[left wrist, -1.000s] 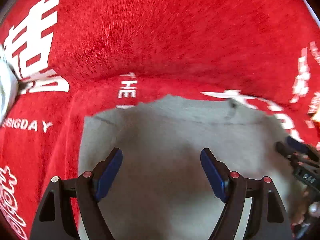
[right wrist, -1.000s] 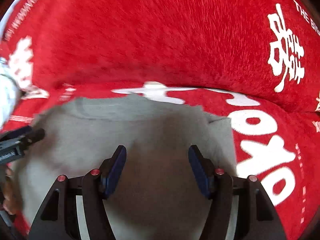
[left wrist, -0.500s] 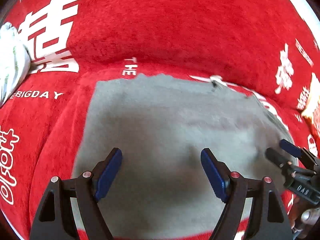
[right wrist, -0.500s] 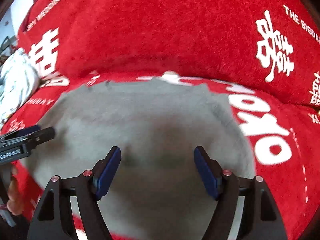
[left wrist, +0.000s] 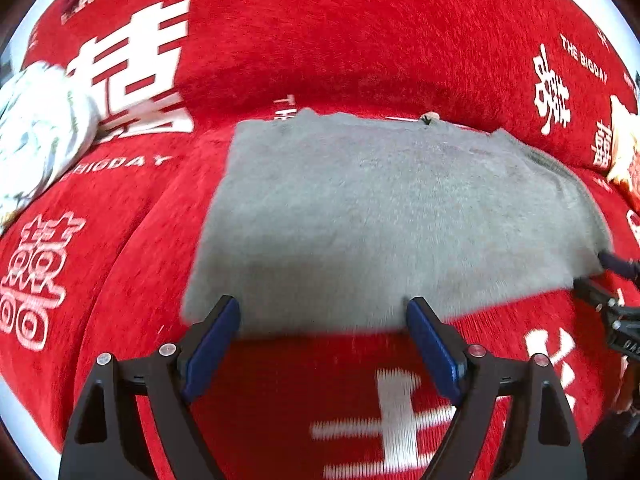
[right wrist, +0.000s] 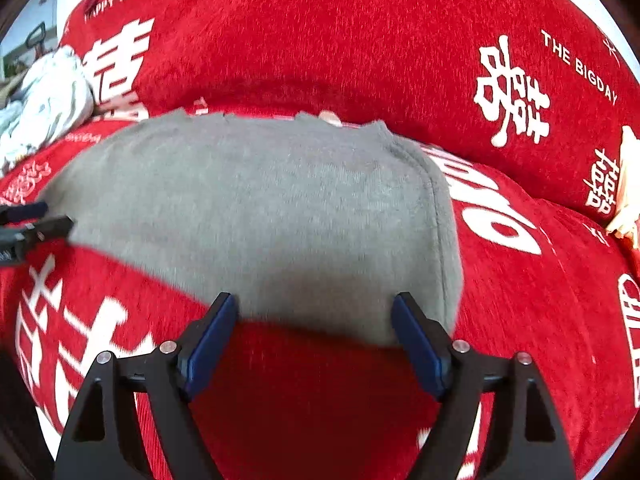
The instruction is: Fold small clothes
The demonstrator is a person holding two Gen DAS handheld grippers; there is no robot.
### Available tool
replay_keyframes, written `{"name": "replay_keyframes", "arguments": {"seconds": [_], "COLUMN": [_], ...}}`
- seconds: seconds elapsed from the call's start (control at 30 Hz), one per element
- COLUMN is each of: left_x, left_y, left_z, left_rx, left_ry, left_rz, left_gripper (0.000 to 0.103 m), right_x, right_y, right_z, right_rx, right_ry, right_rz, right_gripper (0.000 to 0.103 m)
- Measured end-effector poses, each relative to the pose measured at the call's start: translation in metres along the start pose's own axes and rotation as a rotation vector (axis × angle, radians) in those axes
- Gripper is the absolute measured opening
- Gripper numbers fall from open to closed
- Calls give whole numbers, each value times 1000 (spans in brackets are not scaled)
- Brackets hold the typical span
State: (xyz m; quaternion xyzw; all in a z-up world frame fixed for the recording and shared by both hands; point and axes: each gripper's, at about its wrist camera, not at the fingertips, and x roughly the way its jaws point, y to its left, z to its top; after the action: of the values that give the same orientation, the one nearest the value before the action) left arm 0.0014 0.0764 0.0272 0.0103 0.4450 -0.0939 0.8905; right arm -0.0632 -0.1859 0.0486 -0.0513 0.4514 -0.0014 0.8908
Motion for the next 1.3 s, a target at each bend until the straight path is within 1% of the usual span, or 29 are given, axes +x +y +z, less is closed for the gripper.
{"name": "replay_keyframes", "arguments": {"seconds": [0.03, 0.07, 0.13, 0.17, 0.23, 0.27, 0.3, 0.37, 0.4, 0.43, 0.5, 0.6, 0.67, 0.7, 0.73, 0.77, 0.8, 0.83, 0.9, 0.93, 0.97, 1.07, 1.1, 1.13, 1.23, 1.3], "left_x": [-7, -15, -21, -20, -11, -10, -10, -4, -2, 1, 7, 21, 33, 38, 44, 52, 55, 56, 55, 55, 55, 55, 55, 55, 54, 52], "left_y": [5, 16, 34, 51, 70, 78, 80, 81, 81, 81, 81, 86, 94, 96, 97, 100, 102, 104, 106, 106, 105, 105, 106, 106, 104, 102], "left_z": [-4, -10, -16, -20, -21, -21, -19, -15, -14, -12, -10, 0, 5, 5, 5, 5, 3, 2, 2, 1, 2, 1, 1, 0, 1, 3], "left_rx": [-27, -82, -174, -261, -370, -411, -417, -443, -455, -469, -496, -554, -603, -613, -617, -615, -618, -624, -620, -612, -602, -601, -605, -608, -598, -591], "left_ry": [-8, -22, -27, -13, 22, 12, 6, 20, 19, 15, 9, -18, -23, -16, -10, -2, -6, -28, -48, -54, -60, -65, -64, -62, -49, -43], "left_rz": [-8, -24, -50, -83, -148, -181, -194, -267, -291, -329, -383, -443, -506, -519, -521, -522, -536, -563, -582, -583, -582, -588, -592, -593, -564, -545], "left_gripper": [86, 86, 86, 86, 86, 86, 86, 86, 86, 86, 86, 85, 67, 49, 27, 20, 19, 18, 18, 18, 18, 18, 18, 18, 18, 18], "right_x": [-3, -9, -20, -22, -23, -19, -13, 3, 7, 5, 0, -8, -10, -10, -10, -11, -10, -7, -2, 5, 10, 37, 47, 61, 92, 113], "right_y": [-1, -4, -14, -17, -23, -25, -28, -38, -41, -41, -39, -32, -27, -25, -23, -20, -17, -11, 1, 12, 20, 58, 71, 90, 133, 162], "right_z": [-1, -5, -7, -8, -3, 1, 5, 7, 7, 7, 9, 12, 17, 21, 25, 30, 36, 48, 65, 81, 91, 133, 145, 164, 197, 216], "right_rx": [10, 38, 119, 142, 180, 188, 197, 235, 253, 261, 272, 272, 254, 247, 241, 235, 226, 207, 173, 146, 133, 106, 97, 81, 54, 46], "right_ry": [9, 1, -37, -51, -87, -93, -87, -42, -28, -46, -43, -59, -53, -50, -48, -46, -42, -36, -28, -13, 1, 73, 93, 119, 183, 238], "right_rz": [1, 13, 47, 53, 63, 63, 62, 60, 54, 51, 46, 59, 61, 61, 62, 66, 71, 75, 85, 109, 134, 257, 284, 305, 323, 362], "right_gripper": [83, 83, 83, 83, 83, 83, 83, 83, 83, 83, 83, 83, 83, 83, 83, 83, 83, 83, 83, 83, 83, 83, 83, 83, 83, 83]}}
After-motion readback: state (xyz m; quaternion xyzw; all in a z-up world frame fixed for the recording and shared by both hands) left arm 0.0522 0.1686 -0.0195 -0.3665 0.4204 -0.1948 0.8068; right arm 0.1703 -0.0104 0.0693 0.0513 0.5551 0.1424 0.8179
